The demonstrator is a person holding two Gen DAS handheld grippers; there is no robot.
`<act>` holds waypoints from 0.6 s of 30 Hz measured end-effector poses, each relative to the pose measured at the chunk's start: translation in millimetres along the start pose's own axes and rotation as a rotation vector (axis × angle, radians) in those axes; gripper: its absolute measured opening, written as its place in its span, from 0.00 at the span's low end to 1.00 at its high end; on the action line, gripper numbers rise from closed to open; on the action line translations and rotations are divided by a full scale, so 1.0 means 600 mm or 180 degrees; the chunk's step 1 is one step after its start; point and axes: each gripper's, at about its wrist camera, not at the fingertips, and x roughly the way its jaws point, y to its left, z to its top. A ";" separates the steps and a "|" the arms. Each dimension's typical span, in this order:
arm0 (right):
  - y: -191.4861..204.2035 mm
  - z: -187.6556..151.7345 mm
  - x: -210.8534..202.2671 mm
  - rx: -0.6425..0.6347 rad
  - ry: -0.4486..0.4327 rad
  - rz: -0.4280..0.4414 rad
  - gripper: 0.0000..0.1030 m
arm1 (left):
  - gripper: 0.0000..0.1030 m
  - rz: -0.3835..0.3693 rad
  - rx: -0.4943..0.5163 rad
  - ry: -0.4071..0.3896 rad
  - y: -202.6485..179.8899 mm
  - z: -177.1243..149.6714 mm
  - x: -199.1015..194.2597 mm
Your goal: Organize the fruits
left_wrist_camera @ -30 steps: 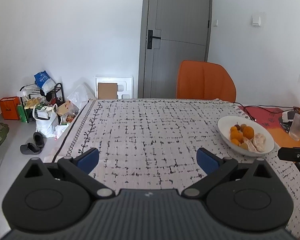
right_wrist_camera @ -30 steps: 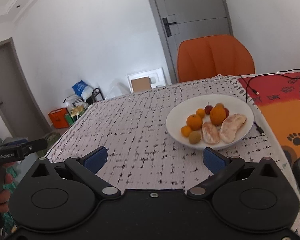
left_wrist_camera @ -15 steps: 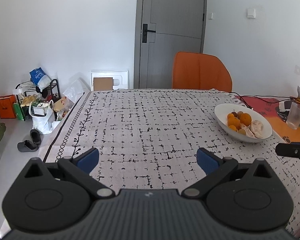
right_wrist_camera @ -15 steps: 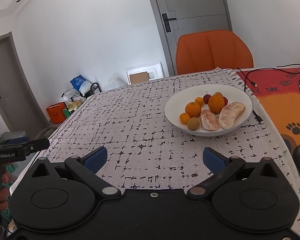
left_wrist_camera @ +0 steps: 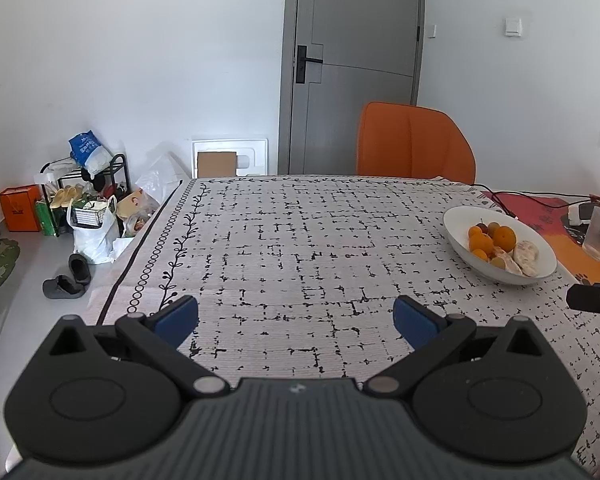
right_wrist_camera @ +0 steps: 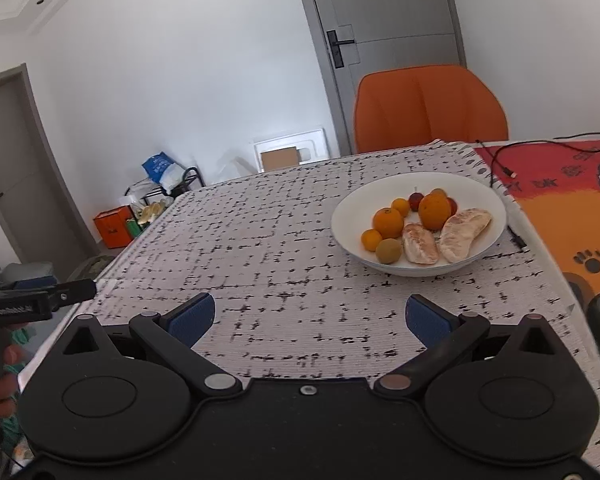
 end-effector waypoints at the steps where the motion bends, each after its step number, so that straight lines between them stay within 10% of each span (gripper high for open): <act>1: 0.000 0.001 -0.001 0.0037 0.0005 0.0066 1.00 | 1.00 0.0000 0.0000 0.0000 0.001 0.000 0.000; 18: 0.002 0.000 -0.001 -0.0016 -0.0013 0.0006 1.00 | 1.00 0.0007 0.0000 -0.0008 0.003 0.000 -0.002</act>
